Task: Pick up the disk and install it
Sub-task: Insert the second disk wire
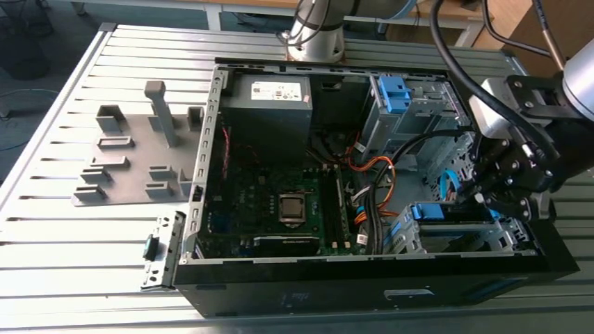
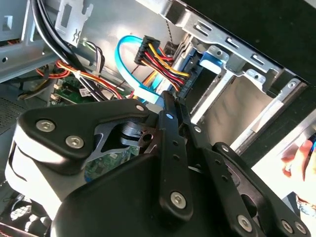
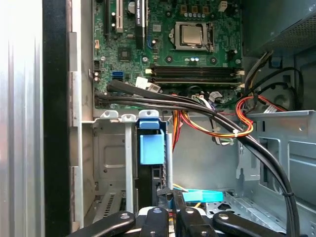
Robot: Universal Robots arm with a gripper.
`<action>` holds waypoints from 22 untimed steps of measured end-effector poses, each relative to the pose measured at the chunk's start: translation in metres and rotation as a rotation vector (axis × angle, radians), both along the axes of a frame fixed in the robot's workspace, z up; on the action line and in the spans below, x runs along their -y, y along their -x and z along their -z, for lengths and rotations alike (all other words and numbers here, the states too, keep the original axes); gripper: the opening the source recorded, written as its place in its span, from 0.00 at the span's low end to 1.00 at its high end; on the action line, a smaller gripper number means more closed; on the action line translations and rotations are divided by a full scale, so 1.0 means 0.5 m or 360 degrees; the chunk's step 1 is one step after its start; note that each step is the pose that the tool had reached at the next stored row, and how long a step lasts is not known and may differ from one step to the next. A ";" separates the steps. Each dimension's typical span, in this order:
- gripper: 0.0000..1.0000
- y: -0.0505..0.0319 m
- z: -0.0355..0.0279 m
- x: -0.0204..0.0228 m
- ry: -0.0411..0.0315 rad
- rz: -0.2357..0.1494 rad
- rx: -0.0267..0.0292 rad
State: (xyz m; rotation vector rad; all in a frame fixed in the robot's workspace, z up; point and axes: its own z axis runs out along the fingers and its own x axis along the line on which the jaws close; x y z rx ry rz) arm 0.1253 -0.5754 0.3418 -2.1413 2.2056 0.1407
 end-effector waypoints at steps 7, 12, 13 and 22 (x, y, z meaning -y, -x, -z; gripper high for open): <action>0.16 0.000 0.007 0.0036 -0.0006 0.0000 0.00000; 0.16 0.000 0.011 0.0041 -0.0007 0.0000 -0.00002; 0.16 -0.001 0.011 0.0043 -0.0007 0.0000 -0.00001; 0.16 -0.001 0.008 0.0051 -0.0008 0.0000 0.00000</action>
